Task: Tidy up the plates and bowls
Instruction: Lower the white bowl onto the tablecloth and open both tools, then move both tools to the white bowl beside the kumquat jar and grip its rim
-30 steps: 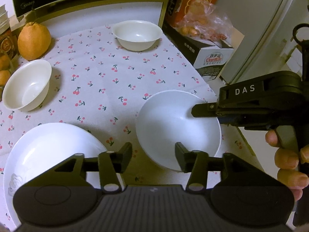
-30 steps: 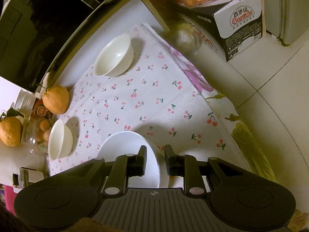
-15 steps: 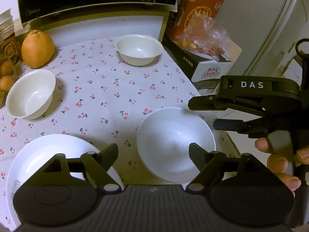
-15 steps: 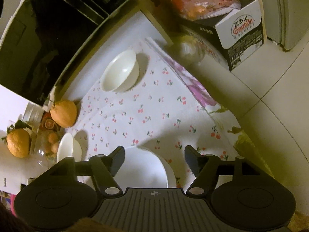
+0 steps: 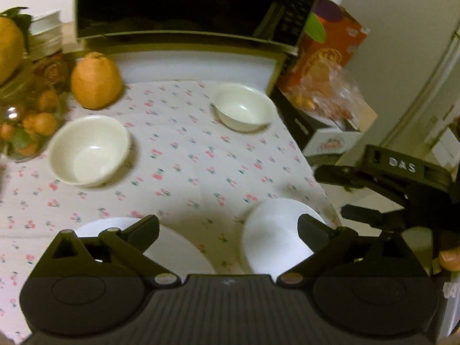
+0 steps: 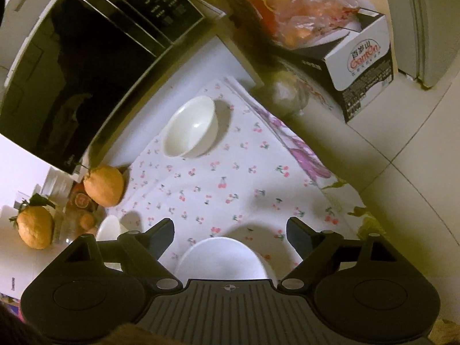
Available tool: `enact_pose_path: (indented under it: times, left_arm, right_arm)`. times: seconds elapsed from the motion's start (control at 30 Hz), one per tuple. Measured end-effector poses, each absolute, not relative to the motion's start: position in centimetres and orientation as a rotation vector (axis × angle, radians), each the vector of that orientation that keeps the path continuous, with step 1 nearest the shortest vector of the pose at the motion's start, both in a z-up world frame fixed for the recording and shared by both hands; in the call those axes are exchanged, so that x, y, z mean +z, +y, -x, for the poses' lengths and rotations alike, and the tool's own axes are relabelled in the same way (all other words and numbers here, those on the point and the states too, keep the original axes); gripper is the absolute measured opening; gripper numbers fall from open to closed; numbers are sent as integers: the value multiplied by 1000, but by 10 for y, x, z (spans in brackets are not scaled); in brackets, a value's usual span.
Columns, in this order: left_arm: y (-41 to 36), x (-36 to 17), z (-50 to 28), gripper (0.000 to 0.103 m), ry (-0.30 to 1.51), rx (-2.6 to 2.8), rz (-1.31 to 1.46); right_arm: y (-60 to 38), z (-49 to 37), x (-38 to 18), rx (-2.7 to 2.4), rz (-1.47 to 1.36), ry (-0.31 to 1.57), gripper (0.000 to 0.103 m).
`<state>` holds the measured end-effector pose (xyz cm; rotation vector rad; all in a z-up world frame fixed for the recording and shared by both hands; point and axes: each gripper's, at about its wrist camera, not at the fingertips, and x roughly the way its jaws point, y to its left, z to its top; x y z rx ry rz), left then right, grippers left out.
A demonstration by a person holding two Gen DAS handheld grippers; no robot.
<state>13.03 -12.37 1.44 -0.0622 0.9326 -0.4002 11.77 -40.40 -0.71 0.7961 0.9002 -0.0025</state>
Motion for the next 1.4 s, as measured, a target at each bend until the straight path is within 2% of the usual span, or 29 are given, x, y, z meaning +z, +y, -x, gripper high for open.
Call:
enact_pose_path:
  times: [0.7, 1.0, 1.1, 1.4]
  left_arm:
    - [-4, 11, -188, 103, 857, -135, 149]
    - [17, -5, -210, 102, 873, -114, 190]
    - [21, -9, -212, 100, 836, -111, 215]
    - [26, -27, -221, 72, 840, -144, 299]
  right_arm:
    - [-311, -173, -5, 104, -819, 909, 89]
    - [-265, -212, -13, 160, -796, 934, 89]
    - [-252, -216, -20, 195, -801, 940, 89]
    - [-232, -226, -35, 218, -845, 945, 89]
